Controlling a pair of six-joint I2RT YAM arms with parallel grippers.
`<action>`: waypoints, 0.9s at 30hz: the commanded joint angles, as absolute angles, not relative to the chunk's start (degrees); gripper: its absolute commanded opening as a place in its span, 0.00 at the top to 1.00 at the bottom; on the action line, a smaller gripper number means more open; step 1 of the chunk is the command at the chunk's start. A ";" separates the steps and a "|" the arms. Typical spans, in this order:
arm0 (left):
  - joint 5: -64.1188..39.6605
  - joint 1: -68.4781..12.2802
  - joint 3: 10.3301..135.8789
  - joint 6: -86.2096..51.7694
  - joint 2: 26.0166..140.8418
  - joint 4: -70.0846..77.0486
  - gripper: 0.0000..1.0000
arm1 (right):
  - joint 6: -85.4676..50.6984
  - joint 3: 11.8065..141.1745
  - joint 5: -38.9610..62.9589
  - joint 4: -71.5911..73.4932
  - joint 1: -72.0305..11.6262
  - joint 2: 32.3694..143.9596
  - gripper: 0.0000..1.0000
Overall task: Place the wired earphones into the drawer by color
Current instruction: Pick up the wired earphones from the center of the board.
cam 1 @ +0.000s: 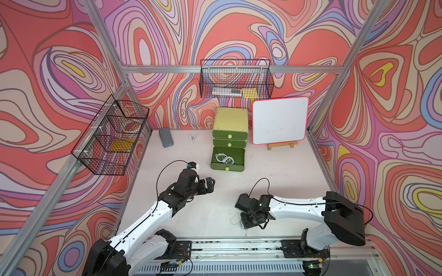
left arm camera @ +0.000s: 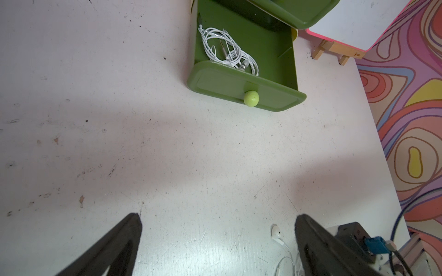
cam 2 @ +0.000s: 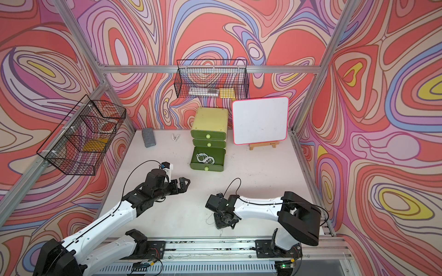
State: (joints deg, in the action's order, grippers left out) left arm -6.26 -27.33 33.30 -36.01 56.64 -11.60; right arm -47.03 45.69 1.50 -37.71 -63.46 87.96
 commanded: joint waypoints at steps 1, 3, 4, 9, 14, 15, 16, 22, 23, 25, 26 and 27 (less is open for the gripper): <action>-5.36 -27.18 32.52 -35.63 55.55 -12.20 0.01 | -47.02 45.69 0.00 -38.05 -63.90 88.32 0.96; -5.27 -27.24 32.52 -35.51 55.25 -12.39 0.01 | -47.02 45.86 -0.32 -38.41 -63.90 87.90 0.96; -5.07 -27.23 32.45 -35.49 55.19 -12.48 0.01 | -47.04 46.06 -0.63 -38.64 -63.90 87.60 0.96; -4.75 -27.24 32.39 -35.45 54.57 -12.74 0.01 | -46.54 48.04 -3.15 -40.98 -63.90 85.15 0.96; -4.31 -27.21 32.26 -35.34 53.95 -13.09 0.01 | -45.22 50.55 -6.50 -43.61 -63.90 83.08 0.97; -4.23 -27.25 32.26 -35.25 53.86 -13.22 0.01 | -44.66 51.15 -7.28 -44.15 -63.87 82.84 0.97; -4.23 -27.18 32.21 -35.22 53.66 -13.35 0.01 | -44.13 51.66 -8.03 -44.65 -63.89 82.69 0.97; -3.38 -27.20 32.17 -35.08 52.61 -14.40 0.01 | -39.93 56.02 -13.78 -47.10 -63.73 82.21 0.98; -3.38 -27.24 32.09 -35.08 52.40 -14.41 0.01 | -39.02 56.87 -14.78 -47.35 -63.64 82.33 0.98; -3.27 -27.24 31.99 -35.03 52.13 -14.45 0.01 | -37.34 58.47 -16.16 -47.85 -63.31 82.68 0.99; -3.19 -27.25 31.99 -35.15 51.99 -14.58 0.01 | -36.32 59.55 -16.77 -48.05 -62.85 82.86 0.99; -3.16 -27.25 31.99 -35.12 51.92 -14.58 0.01 | -35.32 60.45 -17.11 -48.14 -62.31 83.10 0.99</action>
